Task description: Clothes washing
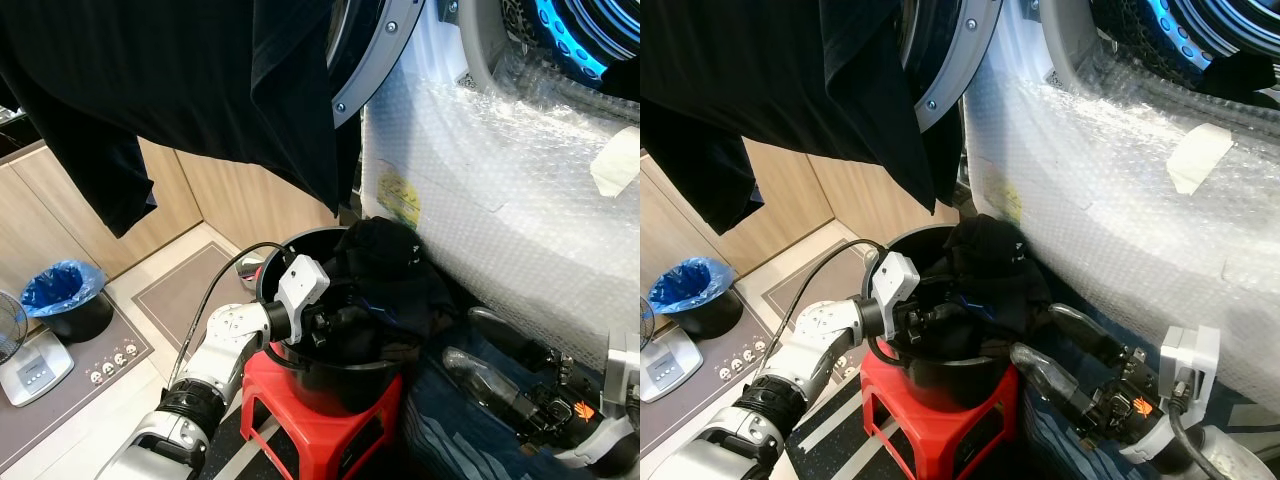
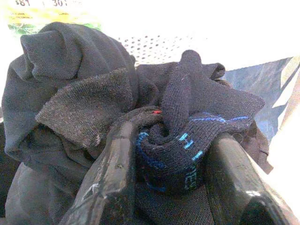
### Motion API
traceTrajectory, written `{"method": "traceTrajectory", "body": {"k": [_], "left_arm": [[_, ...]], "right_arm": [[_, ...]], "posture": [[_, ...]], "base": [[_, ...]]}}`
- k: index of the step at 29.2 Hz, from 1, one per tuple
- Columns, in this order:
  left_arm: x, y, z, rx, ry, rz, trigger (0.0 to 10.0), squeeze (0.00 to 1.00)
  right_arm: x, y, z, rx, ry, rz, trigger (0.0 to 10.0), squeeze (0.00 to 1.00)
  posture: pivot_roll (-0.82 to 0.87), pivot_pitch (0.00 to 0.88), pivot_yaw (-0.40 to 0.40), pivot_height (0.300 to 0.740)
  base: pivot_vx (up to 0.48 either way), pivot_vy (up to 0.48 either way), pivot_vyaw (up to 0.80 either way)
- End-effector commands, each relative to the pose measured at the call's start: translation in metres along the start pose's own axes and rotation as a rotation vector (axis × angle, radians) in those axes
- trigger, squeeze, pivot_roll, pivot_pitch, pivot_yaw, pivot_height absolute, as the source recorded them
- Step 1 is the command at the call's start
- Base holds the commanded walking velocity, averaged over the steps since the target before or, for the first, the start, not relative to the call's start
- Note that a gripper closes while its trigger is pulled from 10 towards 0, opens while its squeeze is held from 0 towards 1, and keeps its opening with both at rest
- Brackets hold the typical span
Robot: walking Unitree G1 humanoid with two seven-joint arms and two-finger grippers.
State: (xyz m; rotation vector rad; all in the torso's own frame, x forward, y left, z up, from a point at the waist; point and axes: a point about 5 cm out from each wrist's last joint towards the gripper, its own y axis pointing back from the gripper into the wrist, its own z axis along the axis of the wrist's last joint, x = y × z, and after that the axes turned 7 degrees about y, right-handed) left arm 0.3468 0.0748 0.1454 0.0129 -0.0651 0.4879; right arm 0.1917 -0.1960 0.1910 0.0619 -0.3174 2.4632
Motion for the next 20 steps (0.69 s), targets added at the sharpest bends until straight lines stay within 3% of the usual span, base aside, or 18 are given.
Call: {"method": "traceTrajectory", "body": {"k": [1, 20], "left_arm": [[-0.001, 0.002, 0.000, -0.006, -0.016, -0.013, 0.0, 0.00], [-0.003, 0.006, 0.013, -0.082, -0.045, 0.009, 0.0, 0.00]], "right_arm": [[0.002, 0.000, 0.002, -0.007, 0.015, 0.003, 10.0, 0.00], [-0.004, -0.006, 0.006, -0.033, 0.020, 0.014, 10.0, 0.00]], "posture": [[-0.24, 0.205, 0.088, 0.740], [-0.22, 0.187, 0.079, 0.740]], "base": [[0.000, 0.000, 0.00], [0.000, 0.000, 0.00]]}}
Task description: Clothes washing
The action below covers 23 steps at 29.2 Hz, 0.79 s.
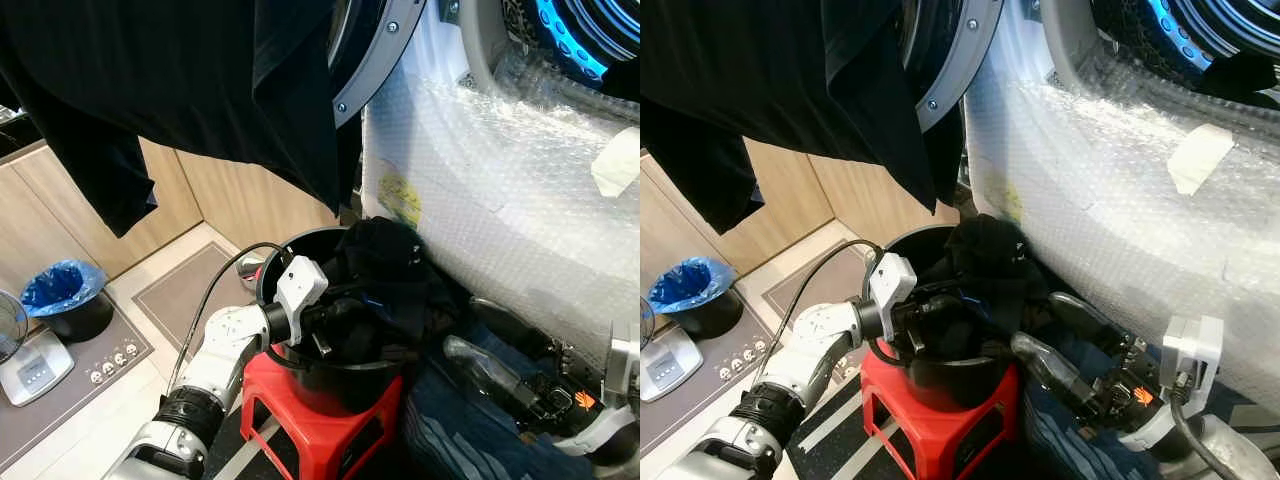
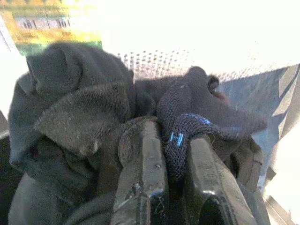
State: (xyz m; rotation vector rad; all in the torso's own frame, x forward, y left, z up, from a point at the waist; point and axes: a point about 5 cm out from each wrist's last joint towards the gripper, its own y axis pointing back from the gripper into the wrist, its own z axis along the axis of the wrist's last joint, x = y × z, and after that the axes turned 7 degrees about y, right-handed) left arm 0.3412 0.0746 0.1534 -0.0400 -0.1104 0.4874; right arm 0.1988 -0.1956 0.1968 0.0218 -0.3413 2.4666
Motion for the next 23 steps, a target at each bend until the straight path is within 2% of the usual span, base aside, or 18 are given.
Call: {"method": "traceTrajectory", "body": {"k": [1, 9, 15, 16, 17, 18, 20, 21, 23], "left_arm": [[0.002, 0.003, 0.005, -0.023, -0.015, 0.008, 0.0, 0.00], [0.002, 0.008, 0.017, -0.098, -0.035, 0.072, 0.0, 0.00], [-0.012, 0.005, 0.026, -0.153, -0.054, 0.116, 0.0, 0.00], [-0.015, 0.004, 0.031, -0.177, -0.056, 0.118, 4.9, 0.00], [-0.017, 0.004, 0.034, -0.189, -0.065, 0.117, 5.6, 0.00], [-0.018, 0.003, 0.038, -0.200, -0.082, 0.118, 10.0, 0.00], [-0.020, 0.003, 0.040, -0.204, -0.093, 0.120, 10.0, 0.00], [-0.023, 0.001, 0.050, -0.240, -0.086, 0.134, 10.0, 0.00], [-0.026, 0.000, 0.058, -0.269, -0.079, 0.139, 10.0, 0.00]], "right_arm": [[0.001, 0.000, 0.000, -0.006, -0.002, 0.006, 10.0, 0.00], [-0.001, -0.003, -0.001, -0.011, 0.002, 0.008, 10.0, 0.00], [-0.004, -0.005, -0.003, -0.008, 0.000, 0.021, 10.0, 0.00], [-0.005, -0.006, -0.004, -0.005, 0.000, 0.027, 10.0, 0.00], [-0.005, -0.007, -0.004, -0.004, 0.000, 0.030, 10.0, 0.00], [-0.006, -0.007, -0.004, -0.001, 0.001, 0.034, 10.0, 0.00], [-0.006, -0.008, -0.005, 0.002, 0.002, 0.036, 10.0, 0.00], [-0.009, -0.010, -0.007, 0.016, 0.016, 0.036, 10.0, 0.00], [-0.012, -0.013, -0.010, 0.026, 0.040, 0.023, 10.0, 0.00]], "posture": [[-0.22, 0.187, 0.079, 0.740], [-0.21, 0.169, 0.082, 0.740], [-0.19, 0.149, 0.071, 0.740], [-0.19, 0.145, 0.067, 0.740], [-0.19, 0.142, 0.067, 0.740], [-0.18, 0.137, 0.064, 0.740], [-0.18, 0.133, 0.061, 0.740], [-0.17, 0.122, 0.055, 0.740], [-0.17, 0.113, 0.052, 0.740]], "base": [[0.000, 0.000, 0.00], [0.000, 0.000, 0.00], [0.000, 0.000, 0.00], [0.000, 0.000, 0.00], [0.000, 0.000, 0.00], [0.000, 0.000, 0.00], [0.000, 0.000, 0.00], [0.000, 0.000, 0.00], [0.000, 0.000, 0.00]]}}
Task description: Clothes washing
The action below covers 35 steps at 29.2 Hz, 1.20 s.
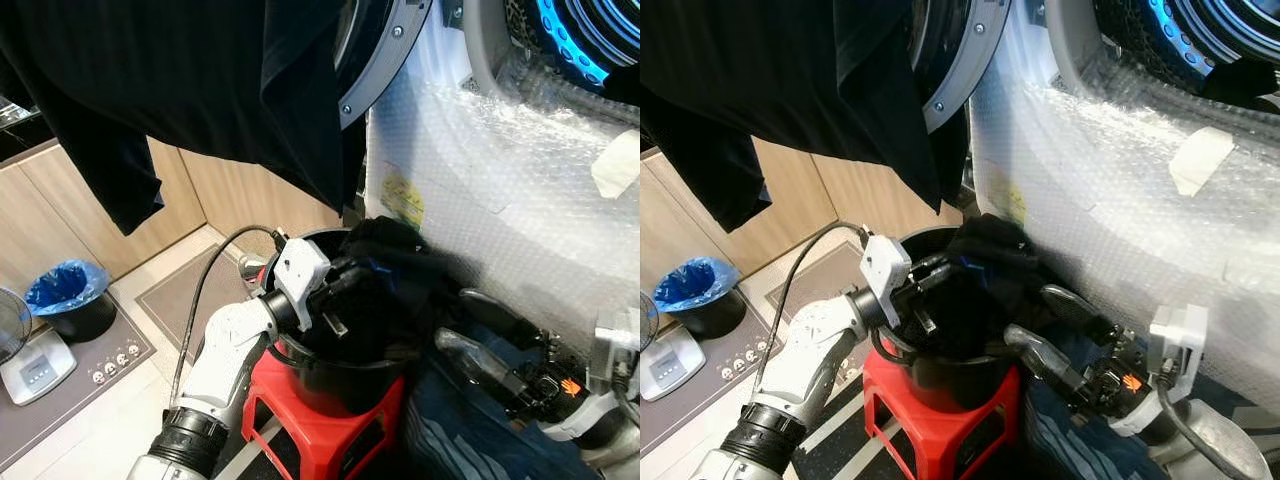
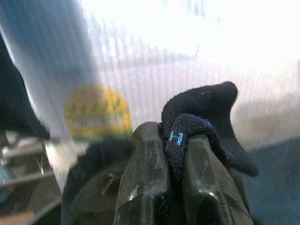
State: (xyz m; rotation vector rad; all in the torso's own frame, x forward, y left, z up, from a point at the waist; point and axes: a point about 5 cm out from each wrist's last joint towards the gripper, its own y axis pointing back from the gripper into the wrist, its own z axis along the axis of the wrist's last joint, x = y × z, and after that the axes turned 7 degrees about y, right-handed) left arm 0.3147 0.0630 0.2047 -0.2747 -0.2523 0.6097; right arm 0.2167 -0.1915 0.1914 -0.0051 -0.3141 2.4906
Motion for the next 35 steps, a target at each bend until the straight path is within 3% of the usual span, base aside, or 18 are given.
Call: {"method": "traceTrajectory", "body": {"k": [1, 8, 14, 20, 35], "left_arm": [[-0.003, 0.000, 0.008, -0.023, 0.006, 0.004, 10.0, 0.00], [-0.010, -0.011, 0.031, -0.114, 0.064, 0.010, 10.0, 0.00], [-0.016, -0.016, 0.035, -0.126, 0.090, 0.007, 10.0, 0.00], [-0.019, -0.019, 0.036, -0.130, 0.122, 0.014, 10.0, 0.00], [-0.020, -0.033, 0.044, -0.192, 0.176, 0.082, 10.0, 0.00]], "right_arm": [[-0.002, -0.002, -0.003, 0.012, 0.024, -0.009, 10.0, 0.00], [-0.013, -0.025, -0.016, 0.024, 0.106, -0.113, 10.0, 0.00], [-0.017, -0.042, -0.021, -0.029, 0.124, -0.202, 10.0, 0.00], [-0.025, -0.058, -0.024, -0.089, 0.152, -0.369, 10.0, 0.00], [-0.025, -0.074, -0.041, -0.102, 0.203, -0.577, 10.0, 0.00]], "posture": [[-0.17, 0.110, 0.052, 0.740], [-0.15, 0.083, 0.045, 0.740], [-0.14, 0.070, 0.045, 0.740], [-0.14, 0.063, 0.046, 0.740], [-0.14, 0.085, 0.046, 0.740]], "base": [[0.000, 0.000, 0.00], [0.000, 0.000, 0.00], [0.000, 0.000, 0.00], [0.000, 0.000, 0.00], [0.000, 0.000, 0.00]]}}
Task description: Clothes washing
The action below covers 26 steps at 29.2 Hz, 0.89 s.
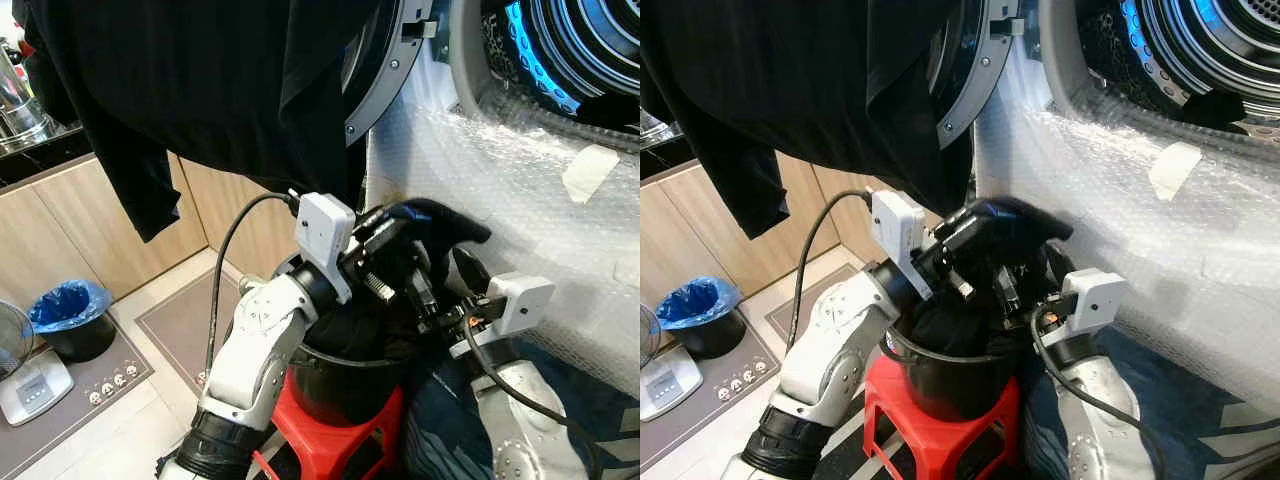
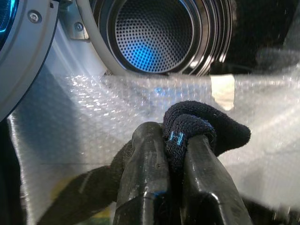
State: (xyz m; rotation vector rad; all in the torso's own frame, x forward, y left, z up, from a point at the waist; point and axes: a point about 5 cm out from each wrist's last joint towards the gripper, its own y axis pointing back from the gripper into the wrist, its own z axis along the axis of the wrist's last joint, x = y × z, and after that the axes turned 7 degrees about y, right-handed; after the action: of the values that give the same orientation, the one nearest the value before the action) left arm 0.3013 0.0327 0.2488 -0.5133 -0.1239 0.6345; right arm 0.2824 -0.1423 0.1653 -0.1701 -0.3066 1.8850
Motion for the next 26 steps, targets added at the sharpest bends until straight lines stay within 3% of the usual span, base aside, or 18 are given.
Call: {"method": "traceTrajectory", "body": {"k": [1, 7, 13, 26], "left_arm": [[0.001, -0.003, 0.004, -0.015, 0.002, 0.010, 10.0, 0.00], [0.002, -0.006, 0.002, -0.015, 0.022, 0.027, 10.0, 0.00], [0.000, -0.007, 0.001, -0.013, 0.034, 0.026, 10.0, 0.00], [-0.001, -0.016, -0.003, -0.038, 0.136, 0.090, 10.0, 0.00]], "right_arm": [[0.004, -0.003, -0.001, -0.009, 0.007, -0.004, 10.0, 0.00], [0.007, -0.013, -0.002, -0.035, 0.069, -0.116, 10.0, 0.00], [0.011, -0.021, 0.000, -0.089, 0.068, -0.208, 10.0, 0.00], [0.027, -0.026, -0.002, -0.132, 0.099, -0.164, 10.0, 0.00]], "posture": [[-0.14, 0.087, 0.046, 0.740], [-0.14, 0.090, 0.049, 0.740], [-0.14, 0.091, 0.050, 0.740], [-0.14, 0.094, 0.054, 0.740]], "base": [[0.000, 0.000, 0.00], [0.000, 0.000, 0.00], [0.000, 0.000, 0.00], [0.000, 0.000, 0.00]]}}
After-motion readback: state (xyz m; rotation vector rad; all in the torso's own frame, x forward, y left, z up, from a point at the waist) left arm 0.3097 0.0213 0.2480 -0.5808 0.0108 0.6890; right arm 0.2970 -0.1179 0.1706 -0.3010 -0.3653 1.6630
